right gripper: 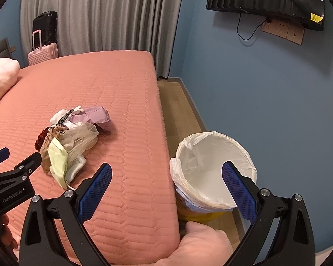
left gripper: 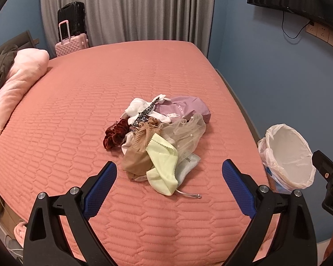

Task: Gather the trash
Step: 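Grasp the pale green cloth with the left tool while the right tool grasps the tulle bag, then carry both items to the wastebasket and open both tools to drop them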

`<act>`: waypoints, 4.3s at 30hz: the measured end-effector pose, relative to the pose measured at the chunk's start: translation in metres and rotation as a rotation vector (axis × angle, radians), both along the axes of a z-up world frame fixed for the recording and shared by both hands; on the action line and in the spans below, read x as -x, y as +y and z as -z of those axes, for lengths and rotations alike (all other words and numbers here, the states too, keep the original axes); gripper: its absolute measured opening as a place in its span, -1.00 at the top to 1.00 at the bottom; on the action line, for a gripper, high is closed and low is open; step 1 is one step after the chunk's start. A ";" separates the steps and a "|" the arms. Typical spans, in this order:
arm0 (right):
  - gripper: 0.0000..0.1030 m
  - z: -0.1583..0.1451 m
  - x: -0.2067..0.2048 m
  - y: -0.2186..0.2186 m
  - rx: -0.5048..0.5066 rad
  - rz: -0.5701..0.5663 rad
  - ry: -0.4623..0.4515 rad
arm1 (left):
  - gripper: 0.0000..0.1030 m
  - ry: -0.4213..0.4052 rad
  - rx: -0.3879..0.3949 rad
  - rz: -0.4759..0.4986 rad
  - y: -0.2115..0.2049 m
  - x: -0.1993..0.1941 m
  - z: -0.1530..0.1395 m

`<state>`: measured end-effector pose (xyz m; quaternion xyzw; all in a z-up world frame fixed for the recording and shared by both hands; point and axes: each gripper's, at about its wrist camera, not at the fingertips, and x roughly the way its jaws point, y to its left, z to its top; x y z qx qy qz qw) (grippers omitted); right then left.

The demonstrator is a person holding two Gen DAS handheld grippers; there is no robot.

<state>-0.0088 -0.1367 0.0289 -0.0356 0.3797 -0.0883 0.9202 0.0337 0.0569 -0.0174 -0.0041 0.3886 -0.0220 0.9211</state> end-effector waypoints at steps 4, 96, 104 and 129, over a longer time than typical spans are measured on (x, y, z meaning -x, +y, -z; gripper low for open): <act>-0.87 0.007 -0.011 0.013 -0.027 -0.030 0.004 | -0.78 0.007 0.018 -0.024 0.018 -0.008 0.008; 0.99 -0.099 -0.063 -0.086 -0.302 -0.036 -0.218 | 0.91 0.017 0.223 0.411 -0.113 -0.052 -0.068; 0.99 -0.077 -0.061 -0.136 -0.304 0.067 -0.184 | 0.91 0.052 0.223 0.540 -0.181 -0.056 -0.062; 0.34 -0.043 -0.049 -0.167 -0.323 0.158 -0.143 | -0.19 0.075 0.206 0.490 -0.208 -0.064 -0.043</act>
